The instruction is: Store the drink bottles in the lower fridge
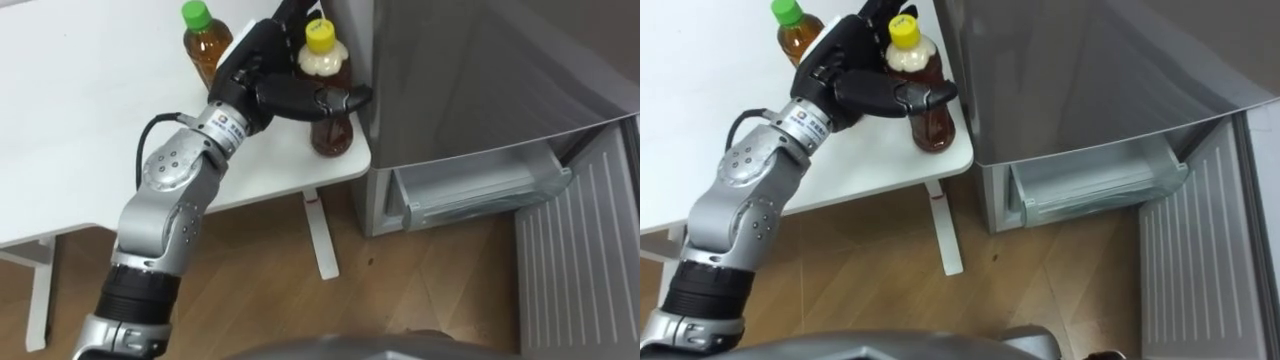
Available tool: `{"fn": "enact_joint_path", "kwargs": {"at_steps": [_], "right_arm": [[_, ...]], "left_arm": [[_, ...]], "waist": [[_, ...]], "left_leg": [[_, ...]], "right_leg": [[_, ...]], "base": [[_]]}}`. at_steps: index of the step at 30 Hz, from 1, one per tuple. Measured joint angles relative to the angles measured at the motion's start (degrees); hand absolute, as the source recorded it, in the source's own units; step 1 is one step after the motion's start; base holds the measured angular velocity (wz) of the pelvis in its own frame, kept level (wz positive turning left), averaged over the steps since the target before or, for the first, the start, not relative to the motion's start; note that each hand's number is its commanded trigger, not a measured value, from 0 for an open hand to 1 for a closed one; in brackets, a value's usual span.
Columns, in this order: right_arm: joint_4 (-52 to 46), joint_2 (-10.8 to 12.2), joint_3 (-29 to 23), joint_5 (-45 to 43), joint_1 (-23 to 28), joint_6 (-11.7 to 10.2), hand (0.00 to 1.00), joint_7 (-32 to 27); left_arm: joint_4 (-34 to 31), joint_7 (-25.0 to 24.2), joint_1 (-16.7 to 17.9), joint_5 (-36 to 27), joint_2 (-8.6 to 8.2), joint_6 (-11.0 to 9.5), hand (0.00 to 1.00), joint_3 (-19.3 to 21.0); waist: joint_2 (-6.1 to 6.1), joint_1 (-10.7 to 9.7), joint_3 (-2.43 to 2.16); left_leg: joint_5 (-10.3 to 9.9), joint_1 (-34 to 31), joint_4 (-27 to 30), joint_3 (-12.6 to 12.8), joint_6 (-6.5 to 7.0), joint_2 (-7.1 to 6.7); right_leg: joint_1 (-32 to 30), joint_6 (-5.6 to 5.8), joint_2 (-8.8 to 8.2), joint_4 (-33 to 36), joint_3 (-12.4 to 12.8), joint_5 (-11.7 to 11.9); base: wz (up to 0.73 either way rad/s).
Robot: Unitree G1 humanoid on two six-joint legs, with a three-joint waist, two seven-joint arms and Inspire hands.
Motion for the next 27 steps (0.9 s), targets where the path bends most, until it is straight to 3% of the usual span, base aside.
{"fn": "enact_joint_path", "kwargs": {"at_steps": [6, 27], "right_arm": [[0.07, 0.0, 0.01, 0.24, 0.05, 0.02, 0.0, 0.0], [0.44, 0.08, 0.05, 0.46, 0.01, -0.05, 0.0, -1.72]], "left_arm": [[0.38, -0.01, -0.01, -0.07, 0.01, 0.02, 1.0, -0.65], [2.77, -0.23, 0.0, 0.16, 0.18, 1.83, 1.0, -2.24]], "waist": [[0.08, 0.09, 0.21], [-0.76, 0.02, 0.75]], "left_leg": [[0.0, -0.16, 0.01, 1.62, 0.0, 0.15], [-0.01, -0.29, -0.03, 1.5, -0.01, 0.17]], "right_leg": [[-0.27, 0.02, 0.01, -0.42, 0.22, -0.01], [-0.33, -0.02, 0.02, -0.43, 0.14, 0.05]], "base": [[-0.01], [0.0]]}}
